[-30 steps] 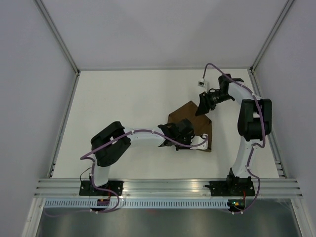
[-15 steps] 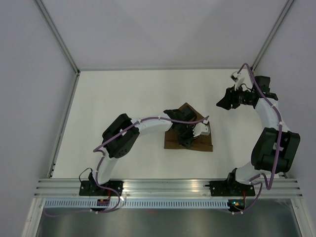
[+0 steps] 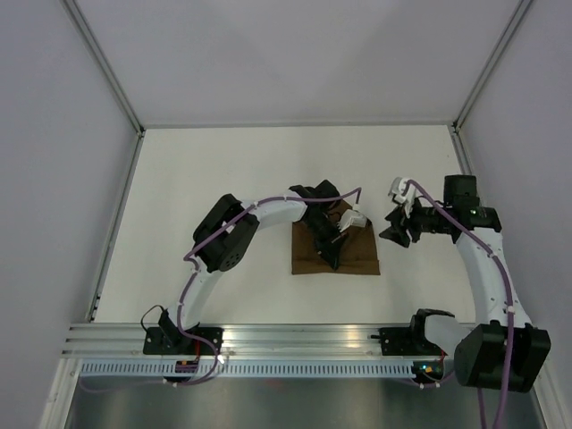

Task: Fold the napkin, place the utensils inside, and roll it up
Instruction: Roll the napkin at the center of the board.

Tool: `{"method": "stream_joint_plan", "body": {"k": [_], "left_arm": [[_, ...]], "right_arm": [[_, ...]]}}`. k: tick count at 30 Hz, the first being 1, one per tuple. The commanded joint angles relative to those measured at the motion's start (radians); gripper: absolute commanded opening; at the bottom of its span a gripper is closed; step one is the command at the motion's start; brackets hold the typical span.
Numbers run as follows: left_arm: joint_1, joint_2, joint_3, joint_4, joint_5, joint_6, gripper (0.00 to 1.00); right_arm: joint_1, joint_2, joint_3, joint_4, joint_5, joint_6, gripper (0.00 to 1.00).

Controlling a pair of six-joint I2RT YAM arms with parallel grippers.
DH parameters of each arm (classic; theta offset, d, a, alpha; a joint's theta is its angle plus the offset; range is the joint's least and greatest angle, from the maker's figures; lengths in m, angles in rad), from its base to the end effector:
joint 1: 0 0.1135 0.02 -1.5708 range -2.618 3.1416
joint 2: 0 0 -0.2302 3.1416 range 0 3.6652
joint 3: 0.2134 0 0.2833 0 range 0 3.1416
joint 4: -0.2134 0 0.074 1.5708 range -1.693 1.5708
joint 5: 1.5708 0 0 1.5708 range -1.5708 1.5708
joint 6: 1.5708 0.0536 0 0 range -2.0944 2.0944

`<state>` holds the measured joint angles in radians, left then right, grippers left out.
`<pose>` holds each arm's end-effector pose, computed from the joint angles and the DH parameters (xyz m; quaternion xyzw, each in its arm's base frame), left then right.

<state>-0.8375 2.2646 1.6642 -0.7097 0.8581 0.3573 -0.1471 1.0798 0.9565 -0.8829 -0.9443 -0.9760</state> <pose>0.2762 -0.3672 0.0782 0.5519 0.7151 -0.4288 0.0167 0.2537 0.0063 0.2529 -0.4604 0.7319 0.2376 0.4426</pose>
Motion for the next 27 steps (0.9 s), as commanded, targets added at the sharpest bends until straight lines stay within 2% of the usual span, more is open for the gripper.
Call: {"method": "stream_joint_plan", "body": {"k": [1,8,14,23,27], "left_arm": [[0.023,0.075,0.011,-0.094,0.016,-0.040,0.02],[0.041,0.111,0.031,-0.117,0.038,-0.055,0.02],[0.051,0.145,0.048,-0.140,0.048,-0.061,0.02],[0.058,0.158,0.052,-0.143,0.053,-0.061,0.02],[0.064,0.158,0.049,-0.143,0.053,-0.060,0.02]], "right_arm": [[0.134,0.042,-0.060,-0.159,0.028,-0.228,0.57],[0.469,-0.012,-0.245,0.157,0.294,-0.038,0.57],[0.668,0.034,-0.381,0.465,0.490,0.060,0.55],[0.782,0.107,-0.440,0.666,0.616,0.097,0.57],[0.807,0.146,-0.437,0.684,0.624,0.102,0.56]]}}
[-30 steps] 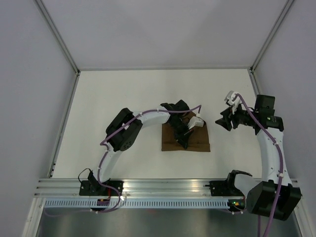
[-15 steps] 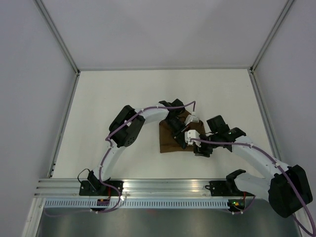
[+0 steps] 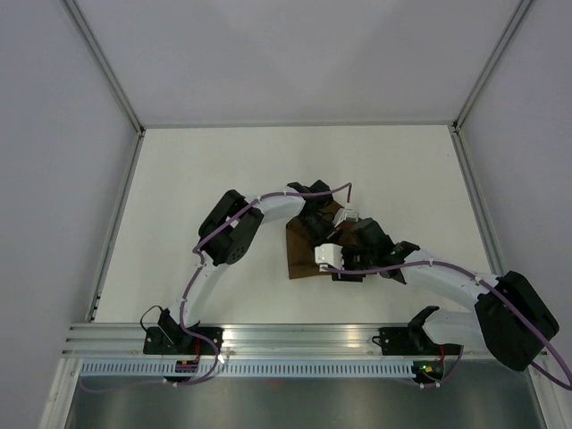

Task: Fold the napkin, place the utensils inside, and roll it up
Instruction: Roll the napkin at the center of the board.

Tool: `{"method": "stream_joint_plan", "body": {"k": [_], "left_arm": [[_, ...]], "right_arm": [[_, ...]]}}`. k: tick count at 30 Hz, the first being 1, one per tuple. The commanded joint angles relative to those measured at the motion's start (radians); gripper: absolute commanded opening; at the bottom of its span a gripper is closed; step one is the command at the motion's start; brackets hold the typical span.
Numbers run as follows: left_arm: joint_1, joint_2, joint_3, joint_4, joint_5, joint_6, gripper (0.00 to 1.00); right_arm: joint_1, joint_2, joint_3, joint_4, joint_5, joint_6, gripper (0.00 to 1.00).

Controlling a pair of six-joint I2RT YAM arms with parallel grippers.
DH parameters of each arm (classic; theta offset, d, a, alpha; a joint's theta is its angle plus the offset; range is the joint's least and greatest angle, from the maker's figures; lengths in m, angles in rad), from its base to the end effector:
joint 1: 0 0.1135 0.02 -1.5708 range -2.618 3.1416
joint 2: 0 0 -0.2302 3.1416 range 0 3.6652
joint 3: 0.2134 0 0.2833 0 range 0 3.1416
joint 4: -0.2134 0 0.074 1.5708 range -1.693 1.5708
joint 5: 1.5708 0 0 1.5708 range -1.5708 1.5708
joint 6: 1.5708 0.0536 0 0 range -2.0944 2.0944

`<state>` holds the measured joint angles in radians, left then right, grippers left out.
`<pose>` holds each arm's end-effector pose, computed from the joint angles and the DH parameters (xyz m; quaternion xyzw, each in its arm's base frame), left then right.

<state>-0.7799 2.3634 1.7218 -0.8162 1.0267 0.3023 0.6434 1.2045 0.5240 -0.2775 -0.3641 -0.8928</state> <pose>0.2899 -0.3513 0.0564 -0.4717 -0.7312 0.4880 0.0682 0.1981 0.1724 0.0994 -0.6907 0.6365 0.1344 0.3158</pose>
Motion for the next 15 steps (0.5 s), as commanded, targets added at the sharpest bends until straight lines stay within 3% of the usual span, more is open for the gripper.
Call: {"method": "stream_joint_plan", "body": {"k": [1,5,11,14,15], "left_arm": [[0.007,0.059,-0.008,-0.037,-0.117,-0.005,0.02],[0.010,0.057,-0.008,-0.035,-0.120,-0.003,0.02],[0.010,0.056,-0.007,-0.037,-0.134,-0.003,0.03],[0.011,0.039,-0.008,-0.021,-0.163,-0.017,0.10],[0.011,0.034,-0.010,-0.017,-0.177,-0.020,0.13]], "right_arm": [[0.019,0.035,-0.004,0.078,0.044,0.017,0.56],[0.033,0.056,-0.013,0.086,0.057,0.011,0.55],[0.033,0.105,-0.013,0.083,0.056,0.012,0.45],[0.033,0.121,-0.013,0.074,0.054,0.014,0.28],[0.035,0.122,-0.010,0.072,0.051,0.015,0.17]]}}
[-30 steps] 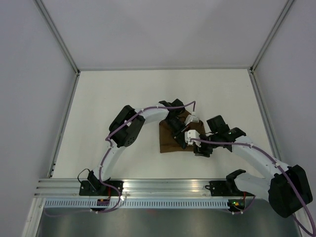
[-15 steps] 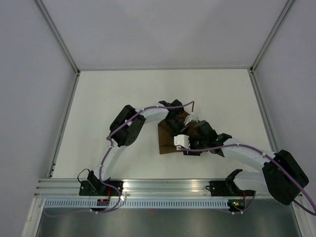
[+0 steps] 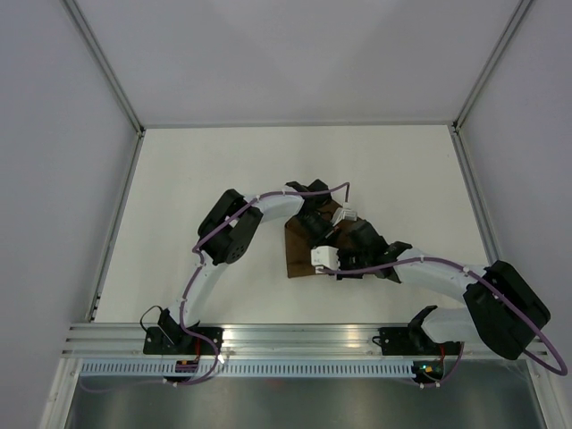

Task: Fold the napkin, place the utensils inside, and roll it up
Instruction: Roll the napkin at the center of the board.

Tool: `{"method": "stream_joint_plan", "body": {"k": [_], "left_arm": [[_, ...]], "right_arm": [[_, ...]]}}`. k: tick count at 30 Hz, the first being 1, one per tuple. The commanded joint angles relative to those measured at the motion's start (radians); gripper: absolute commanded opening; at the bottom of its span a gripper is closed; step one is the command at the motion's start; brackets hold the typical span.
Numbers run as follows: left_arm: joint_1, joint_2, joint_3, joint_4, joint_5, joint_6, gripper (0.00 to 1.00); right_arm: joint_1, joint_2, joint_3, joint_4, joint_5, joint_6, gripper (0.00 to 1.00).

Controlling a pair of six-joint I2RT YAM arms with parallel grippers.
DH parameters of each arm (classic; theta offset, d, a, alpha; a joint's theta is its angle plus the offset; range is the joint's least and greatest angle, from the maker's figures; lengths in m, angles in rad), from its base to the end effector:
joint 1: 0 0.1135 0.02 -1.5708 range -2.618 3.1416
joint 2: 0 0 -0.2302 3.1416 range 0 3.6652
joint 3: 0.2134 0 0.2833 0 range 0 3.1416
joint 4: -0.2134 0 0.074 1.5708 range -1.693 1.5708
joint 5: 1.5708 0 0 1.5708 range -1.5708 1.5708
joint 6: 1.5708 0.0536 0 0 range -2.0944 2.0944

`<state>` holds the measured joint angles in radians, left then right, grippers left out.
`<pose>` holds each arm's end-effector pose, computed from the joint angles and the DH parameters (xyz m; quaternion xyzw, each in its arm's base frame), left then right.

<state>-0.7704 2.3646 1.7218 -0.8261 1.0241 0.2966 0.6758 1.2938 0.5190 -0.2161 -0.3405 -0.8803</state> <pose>0.2925 -0.3477 0.0556 -0.4642 -0.7369 0.4861 0.0717 0.1956 0.1798 0.0799 -0.6974 0.6387 0.1327 0.2969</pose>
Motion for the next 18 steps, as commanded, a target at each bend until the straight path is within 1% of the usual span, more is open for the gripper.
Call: {"method": "stream_joint_plan", "body": {"k": [1,3,4,6,9,13,14,15,16,18], "left_arm": [[0.005,0.027,-0.013,0.013,-0.186,-0.034,0.19],[0.013,-0.011,-0.027,0.051,-0.197,-0.057,0.24],[0.020,-0.028,-0.048,0.103,-0.203,-0.098,0.27],[0.031,-0.077,-0.068,0.148,-0.196,-0.137,0.29],[0.055,-0.135,-0.102,0.223,-0.196,-0.207,0.31],[0.086,-0.221,-0.178,0.320,-0.271,-0.300,0.31],[0.092,-0.241,-0.197,0.379,-0.295,-0.329,0.31],[0.112,-0.284,-0.218,0.413,-0.291,-0.374,0.34],[0.121,-0.303,-0.256,0.450,-0.294,-0.401,0.35],[0.138,-0.341,-0.283,0.526,-0.317,-0.462,0.35]], "right_arm": [[0.001,0.038,-0.005,0.003,0.024,0.006,0.14],[0.002,0.041,-0.002,-0.005,0.015,0.007,0.08],[0.001,0.047,-0.002,-0.014,0.012,0.007,0.08],[0.002,0.053,0.003,-0.020,0.000,0.010,0.06],[-0.001,0.070,0.012,-0.035,-0.023,0.012,0.04],[-0.024,0.088,0.032,-0.063,-0.069,0.007,0.02],[-0.030,0.096,0.044,-0.072,-0.080,0.006,0.02],[-0.041,0.111,0.053,-0.080,-0.112,-0.002,0.01],[-0.062,0.120,0.064,-0.104,-0.126,-0.008,0.01],[-0.084,0.153,0.099,-0.134,-0.159,-0.022,0.01]]}}
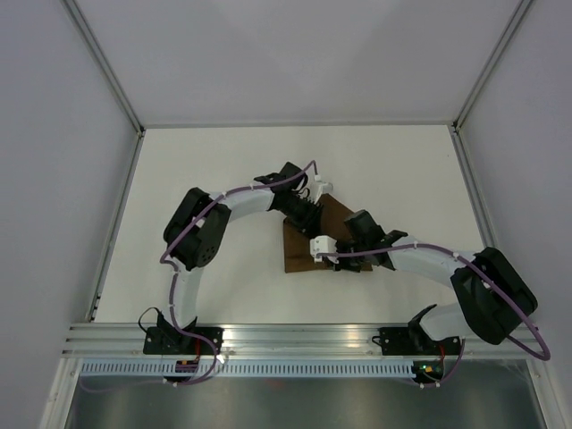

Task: Fold the napkin, place the utensils inside, and roll it up
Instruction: Roll the napkin at the center of the board.

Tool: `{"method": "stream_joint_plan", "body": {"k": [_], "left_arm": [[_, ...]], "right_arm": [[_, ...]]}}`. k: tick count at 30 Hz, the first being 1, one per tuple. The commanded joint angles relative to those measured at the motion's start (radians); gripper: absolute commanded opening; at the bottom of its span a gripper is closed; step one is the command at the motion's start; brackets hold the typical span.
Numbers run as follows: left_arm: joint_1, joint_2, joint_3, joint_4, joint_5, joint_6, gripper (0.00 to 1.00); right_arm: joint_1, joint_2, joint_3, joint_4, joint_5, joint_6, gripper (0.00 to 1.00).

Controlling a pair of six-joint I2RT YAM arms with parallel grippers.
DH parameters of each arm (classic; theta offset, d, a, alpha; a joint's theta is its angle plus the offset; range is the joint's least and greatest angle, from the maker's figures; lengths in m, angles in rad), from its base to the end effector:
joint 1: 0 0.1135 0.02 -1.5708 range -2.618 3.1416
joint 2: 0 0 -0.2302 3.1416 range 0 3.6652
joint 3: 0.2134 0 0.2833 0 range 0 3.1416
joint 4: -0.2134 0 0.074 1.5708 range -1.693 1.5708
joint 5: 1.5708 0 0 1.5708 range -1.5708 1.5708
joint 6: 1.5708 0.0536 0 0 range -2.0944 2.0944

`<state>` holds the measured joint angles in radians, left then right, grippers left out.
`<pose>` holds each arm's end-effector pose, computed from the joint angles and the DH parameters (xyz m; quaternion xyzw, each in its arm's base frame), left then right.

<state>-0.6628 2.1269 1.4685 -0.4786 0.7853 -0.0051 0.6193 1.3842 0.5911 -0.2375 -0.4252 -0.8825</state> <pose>0.3269 -0.3032 0.0855 0.3693 0.8273 -0.4182 0.0654 0.2131 0.1791 0.0792 -0.6839 0.6503 0.1674 0.2852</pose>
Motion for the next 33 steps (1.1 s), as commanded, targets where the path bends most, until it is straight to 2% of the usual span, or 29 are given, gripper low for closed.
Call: {"method": "stream_joint_plan", "body": {"k": [1,5,7,9,10,13,15,16,17,20,22,24,25,33], "left_arm": [[0.049,-0.143,-0.062,0.208,-0.093,-0.183,0.35],[0.075,-0.293,-0.167,0.357,-0.314,-0.284,0.29],[0.084,-0.419,-0.267,0.472,-0.481,-0.320,0.29],[0.085,-0.510,-0.385,0.636,-0.573,-0.323,0.32],[0.085,-0.586,-0.425,0.685,-0.646,-0.293,0.35],[0.059,-0.711,-0.555,0.826,-0.753,-0.208,0.36],[-0.003,-0.754,-0.641,0.895,-0.822,-0.075,0.37],[-0.032,-0.774,-0.669,0.967,-0.900,-0.023,0.37],[-0.088,-0.803,-0.725,1.006,-0.928,0.091,0.37],[-0.199,-0.829,-0.795,1.123,-1.062,0.242,0.37],[-0.251,-0.829,-0.813,1.175,-1.098,0.343,0.37],[-0.322,-0.820,-0.841,1.204,-1.123,0.405,0.42],[-0.361,-0.815,-0.846,1.213,-1.132,0.456,0.48],[-0.530,-0.667,-0.856,1.154,-1.137,0.643,0.47]], "right_arm": [[-0.050,0.073,0.038,-0.141,-0.107,-0.033,0.00],[-0.110,0.153,0.130,-0.244,-0.207,-0.087,0.00],[-0.156,0.196,0.171,-0.328,-0.271,-0.134,0.00],[-0.191,0.277,0.249,-0.438,-0.309,-0.174,0.00],[-0.202,0.338,0.306,-0.474,-0.335,-0.206,0.01],[-0.225,0.432,0.422,-0.611,-0.343,-0.268,0.00],[-0.230,0.527,0.479,-0.707,-0.340,-0.288,0.01],[-0.231,0.559,0.533,-0.736,-0.340,-0.294,0.01],[-0.233,0.614,0.559,-0.791,-0.343,-0.308,0.00],[-0.236,0.700,0.650,-0.838,-0.330,-0.290,0.00],[-0.234,0.743,0.676,-0.847,-0.323,-0.276,0.01],[-0.237,0.768,0.702,-0.873,-0.320,-0.263,0.00],[-0.239,0.788,0.726,-0.881,-0.322,-0.257,0.00],[-0.253,0.869,0.803,-0.936,-0.326,-0.246,0.00]]}}
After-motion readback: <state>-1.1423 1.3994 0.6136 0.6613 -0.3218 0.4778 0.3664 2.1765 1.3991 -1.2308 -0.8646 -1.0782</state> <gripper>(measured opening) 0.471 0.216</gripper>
